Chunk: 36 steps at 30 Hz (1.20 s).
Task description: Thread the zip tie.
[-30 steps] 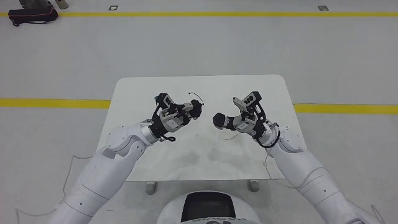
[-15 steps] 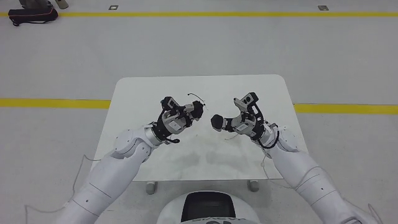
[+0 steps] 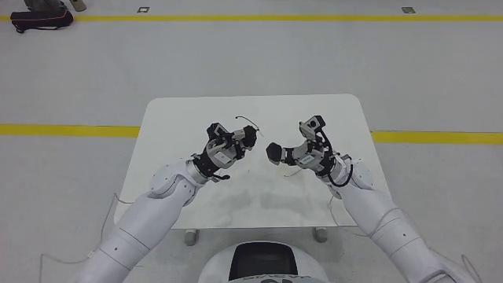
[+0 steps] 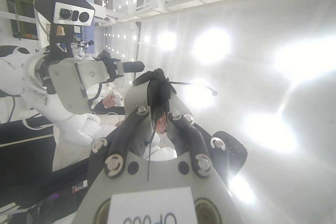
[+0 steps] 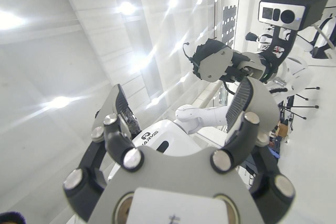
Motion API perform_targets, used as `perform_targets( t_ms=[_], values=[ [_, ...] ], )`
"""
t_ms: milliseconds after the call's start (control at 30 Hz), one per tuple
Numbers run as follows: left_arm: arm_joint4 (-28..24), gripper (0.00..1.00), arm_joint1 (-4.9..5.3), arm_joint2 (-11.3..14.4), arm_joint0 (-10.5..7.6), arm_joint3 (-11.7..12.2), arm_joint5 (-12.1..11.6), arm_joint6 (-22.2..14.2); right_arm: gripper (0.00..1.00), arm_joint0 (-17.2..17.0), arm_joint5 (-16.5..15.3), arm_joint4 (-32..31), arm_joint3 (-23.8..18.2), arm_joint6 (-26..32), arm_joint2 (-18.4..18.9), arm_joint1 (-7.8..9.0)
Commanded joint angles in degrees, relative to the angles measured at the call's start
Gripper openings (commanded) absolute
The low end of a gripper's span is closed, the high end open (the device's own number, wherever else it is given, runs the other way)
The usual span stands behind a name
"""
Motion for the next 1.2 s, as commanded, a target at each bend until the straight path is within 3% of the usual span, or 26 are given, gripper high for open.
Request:
perform_targets(
  t_ms=[0, 233, 567, 833, 1167],
  values=[
    [1.41, 0.0, -0.25, 0.43, 0.16, 0.33, -1.97, 1.23, 1.0, -0.26, 0.37, 0.43, -0.41, -0.24, 0.39, -0.11],
    [1.73, 0.0, -1.33, 1.67, -0.54, 2.13, -6.03, 2.73, 1.0, -0.27, 2.0, 3.52, 0.0, 0.67, 0.7, -0.72],
    [1.79, 0.0, -1.34, 1.68, -0.52, 2.07, -5.94, 2.96, 1.0, -0.88, 2.08, 1.0, -1.57, -2.52, 1.07, -0.87],
    [1.55, 0.0, -1.54, 1.11, 0.3, 0.59, -3.87, 3.89, 1.0, 0.5, 0.42, -0.68, 0.17, -3.39, 1.24, -1.64],
    [3.19, 0.0, -1.51, 0.81, 0.21, 0.59, -4.16, 3.98, 1.0, 0.12, 0.84, -1.64, -0.87, -4.88, 1.22, -1.72]
  ],
)
